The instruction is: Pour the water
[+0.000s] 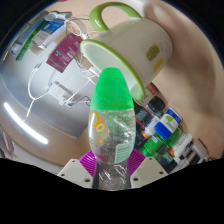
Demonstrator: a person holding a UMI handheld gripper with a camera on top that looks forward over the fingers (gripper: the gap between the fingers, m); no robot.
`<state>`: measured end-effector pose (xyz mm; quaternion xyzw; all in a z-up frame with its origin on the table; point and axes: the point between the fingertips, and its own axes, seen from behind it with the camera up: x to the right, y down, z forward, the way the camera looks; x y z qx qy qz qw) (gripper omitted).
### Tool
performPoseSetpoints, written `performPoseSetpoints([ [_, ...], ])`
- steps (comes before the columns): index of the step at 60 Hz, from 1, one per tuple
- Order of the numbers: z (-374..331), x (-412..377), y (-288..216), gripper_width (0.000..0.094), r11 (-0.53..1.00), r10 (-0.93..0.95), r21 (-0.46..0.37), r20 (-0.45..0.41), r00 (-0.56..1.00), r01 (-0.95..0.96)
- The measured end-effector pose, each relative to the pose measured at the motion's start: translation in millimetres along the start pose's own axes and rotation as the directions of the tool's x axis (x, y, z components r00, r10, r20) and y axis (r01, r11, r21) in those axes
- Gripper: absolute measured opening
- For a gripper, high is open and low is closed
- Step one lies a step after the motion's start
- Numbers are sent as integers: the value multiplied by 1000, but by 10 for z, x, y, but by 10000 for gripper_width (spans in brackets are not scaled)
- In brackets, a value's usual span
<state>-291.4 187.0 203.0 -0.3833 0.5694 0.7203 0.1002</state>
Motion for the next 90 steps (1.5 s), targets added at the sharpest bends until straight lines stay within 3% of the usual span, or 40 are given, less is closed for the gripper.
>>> performPoseSetpoints([
  [9,-18,27,41,373,995,-102,-24,-42,994,101],
  [15,-47,-35,81,372,913,-408,-65,-114,906,403],
  [19,-92,-169,2,372,733,-680,-109,-160,716,672],
  [25,-280,-653,-402,372,240,-957,-146,-199,209,960],
  [32,-611,-1556,-834,372,-294,-908,-109,-277,-313,950],
  [38,-968,-1975,-1399,383,-504,-733,-133,-457,-504,854],
  [44,-1417,-2370,-1956,390,-656,-556,-150,-567,-608,740],
  [61,-1965,-1917,-3149,402,-585,-524,-232,-624,-580,777],
  [65,-2000,-1720,-3295,405,-560,-534,-254,-618,-578,789],
  [67,-1983,-1766,-3211,407,-604,-538,-208,-606,-586,769],
  [78,-1950,-1742,-3229,411,-613,-537,-216,-592,-601,760],
  [87,-1992,-1640,-3296,555,-556,-544,-289,-582,-604,780],
  [90,-2070,-1494,-3337,668,-485,-564,-339,-584,-584,806],
])
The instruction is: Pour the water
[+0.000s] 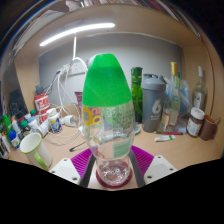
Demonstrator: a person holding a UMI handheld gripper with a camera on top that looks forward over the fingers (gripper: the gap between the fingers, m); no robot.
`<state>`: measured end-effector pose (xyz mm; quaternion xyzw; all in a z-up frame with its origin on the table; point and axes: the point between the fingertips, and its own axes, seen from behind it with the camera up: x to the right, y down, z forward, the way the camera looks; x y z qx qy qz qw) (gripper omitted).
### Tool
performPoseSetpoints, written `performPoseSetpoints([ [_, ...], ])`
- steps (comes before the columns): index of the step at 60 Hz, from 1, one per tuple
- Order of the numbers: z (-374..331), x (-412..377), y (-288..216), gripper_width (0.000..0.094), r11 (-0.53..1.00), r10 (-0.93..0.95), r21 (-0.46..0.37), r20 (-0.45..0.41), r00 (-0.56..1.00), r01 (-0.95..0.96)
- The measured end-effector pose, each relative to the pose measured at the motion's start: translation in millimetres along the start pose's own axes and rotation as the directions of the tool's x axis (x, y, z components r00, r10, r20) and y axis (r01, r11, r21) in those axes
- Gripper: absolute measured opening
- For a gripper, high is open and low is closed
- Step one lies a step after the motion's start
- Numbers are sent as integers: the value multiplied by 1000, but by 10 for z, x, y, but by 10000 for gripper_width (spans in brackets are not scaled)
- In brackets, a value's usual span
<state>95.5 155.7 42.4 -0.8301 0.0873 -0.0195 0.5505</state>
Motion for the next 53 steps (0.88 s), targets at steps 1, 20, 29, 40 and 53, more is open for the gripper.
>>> performPoseSetpoints([
  [1,-22,-7,36,711,1000,7,-16,5,1000,-7],
  [20,-1451,-17,182,843,996,-1,-92,-30,1000,-1],
  [29,-2508,-201,106,844,996,-44,-75,-41,998,41],
  [40,-3727,-618,19,837,996,-53,-67,6,999,53],
  [53,-4796,-889,-226,836,998,-66,-23,18,998,66],
])
